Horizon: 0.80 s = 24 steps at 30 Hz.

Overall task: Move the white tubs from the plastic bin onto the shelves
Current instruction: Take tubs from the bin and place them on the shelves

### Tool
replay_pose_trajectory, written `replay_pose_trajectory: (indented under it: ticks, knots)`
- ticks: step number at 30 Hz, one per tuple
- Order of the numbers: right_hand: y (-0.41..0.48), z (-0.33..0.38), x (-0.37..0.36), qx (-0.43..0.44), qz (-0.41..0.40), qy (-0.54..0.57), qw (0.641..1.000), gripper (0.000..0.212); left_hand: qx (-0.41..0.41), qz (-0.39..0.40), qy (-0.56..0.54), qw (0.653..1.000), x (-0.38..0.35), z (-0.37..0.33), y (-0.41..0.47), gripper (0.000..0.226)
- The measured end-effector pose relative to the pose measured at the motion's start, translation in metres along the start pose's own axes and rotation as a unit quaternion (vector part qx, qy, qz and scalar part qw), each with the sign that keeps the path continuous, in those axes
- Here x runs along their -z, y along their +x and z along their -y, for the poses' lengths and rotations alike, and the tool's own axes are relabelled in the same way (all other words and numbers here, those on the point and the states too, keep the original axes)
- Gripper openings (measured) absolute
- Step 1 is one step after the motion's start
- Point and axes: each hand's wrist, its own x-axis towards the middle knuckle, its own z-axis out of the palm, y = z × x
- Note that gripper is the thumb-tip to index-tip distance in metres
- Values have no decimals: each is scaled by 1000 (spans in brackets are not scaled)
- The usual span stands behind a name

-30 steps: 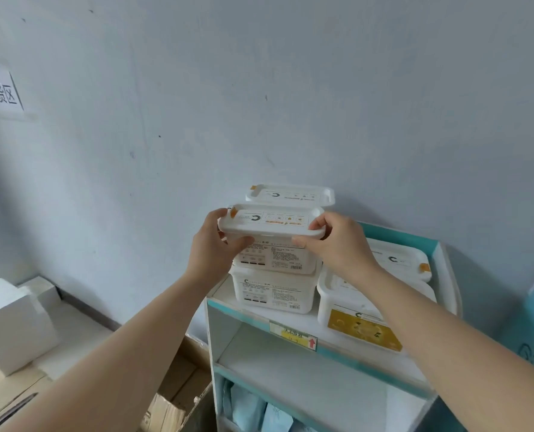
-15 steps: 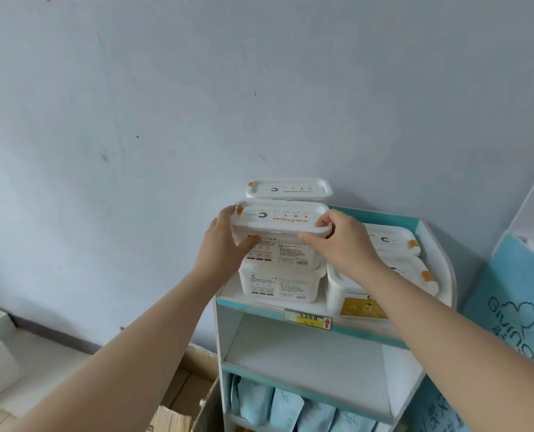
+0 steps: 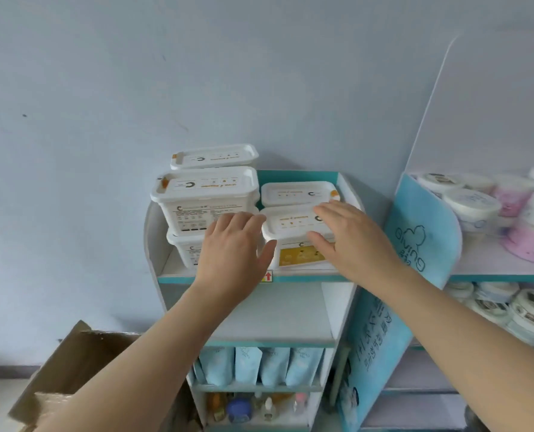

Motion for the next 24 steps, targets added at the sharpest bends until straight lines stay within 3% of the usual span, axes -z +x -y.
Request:
replay_pose_trajectory:
  ticks: [10,18,24]
  knots:
    - [-172,-150,30,-123,56,-49,990,43,-125,135,-65,981,-82,-184,-36,38]
    - [-323,-278,60,-239,115,-64,962,44,-147,225,-161,950,-152,-351,-86,44]
    - [-406,-371,60,-346,151,-55,924,49,-147,323,-182,917,-213,-438,-119,42]
